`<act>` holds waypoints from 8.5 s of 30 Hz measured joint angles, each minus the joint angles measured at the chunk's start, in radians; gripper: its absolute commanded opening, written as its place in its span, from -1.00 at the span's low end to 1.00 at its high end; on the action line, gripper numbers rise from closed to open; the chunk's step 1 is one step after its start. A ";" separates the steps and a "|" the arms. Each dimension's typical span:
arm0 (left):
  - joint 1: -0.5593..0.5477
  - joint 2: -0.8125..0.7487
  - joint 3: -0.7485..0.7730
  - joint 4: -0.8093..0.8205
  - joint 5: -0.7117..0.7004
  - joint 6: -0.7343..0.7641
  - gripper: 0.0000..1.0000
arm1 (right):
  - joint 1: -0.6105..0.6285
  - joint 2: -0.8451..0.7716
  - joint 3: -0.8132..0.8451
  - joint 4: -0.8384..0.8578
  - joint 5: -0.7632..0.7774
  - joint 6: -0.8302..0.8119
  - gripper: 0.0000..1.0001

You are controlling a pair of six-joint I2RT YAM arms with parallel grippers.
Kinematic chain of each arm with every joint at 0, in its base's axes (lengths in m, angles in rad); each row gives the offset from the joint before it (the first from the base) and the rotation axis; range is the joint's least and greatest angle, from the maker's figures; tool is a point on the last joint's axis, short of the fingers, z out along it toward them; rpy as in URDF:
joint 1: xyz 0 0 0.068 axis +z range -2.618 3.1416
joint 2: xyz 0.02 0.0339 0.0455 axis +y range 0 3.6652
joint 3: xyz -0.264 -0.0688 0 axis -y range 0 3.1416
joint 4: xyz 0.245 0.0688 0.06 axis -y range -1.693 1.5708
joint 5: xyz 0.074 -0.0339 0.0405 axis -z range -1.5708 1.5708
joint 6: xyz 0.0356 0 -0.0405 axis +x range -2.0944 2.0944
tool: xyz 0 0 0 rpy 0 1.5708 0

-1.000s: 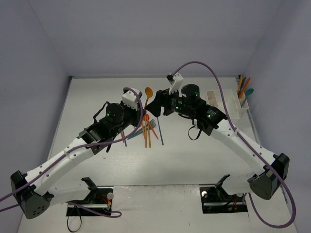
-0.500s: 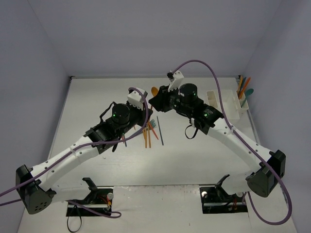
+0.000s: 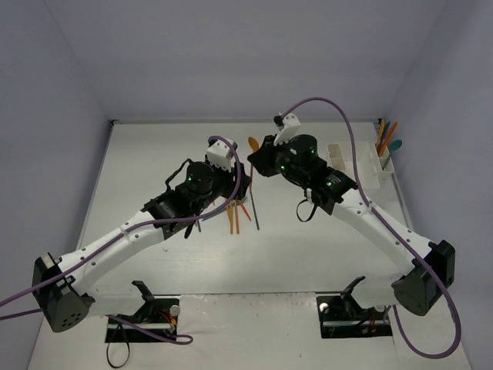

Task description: Sort the eating utensils into containers

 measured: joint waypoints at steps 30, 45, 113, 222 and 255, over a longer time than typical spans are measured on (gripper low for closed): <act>0.291 -0.110 -0.186 -0.319 -0.086 -0.190 0.71 | -1.007 0.203 0.156 -0.026 0.137 -0.175 -1.00; 0.291 -0.049 -0.207 -0.304 -0.042 -0.191 0.71 | -1.022 0.272 -0.021 0.170 0.098 -0.178 -1.00; 0.388 0.851 0.432 -0.497 -0.139 -0.402 -1.00 | -0.556 -0.364 -0.354 0.005 0.034 -0.079 0.22; 0.158 -0.191 -0.308 -0.260 -0.193 -0.275 0.72 | -1.003 0.272 -0.093 0.220 0.113 -0.164 -0.38; 0.031 0.576 0.275 -0.415 -0.098 -0.605 -0.09 | -0.592 -0.182 -0.229 0.054 0.107 -0.033 0.17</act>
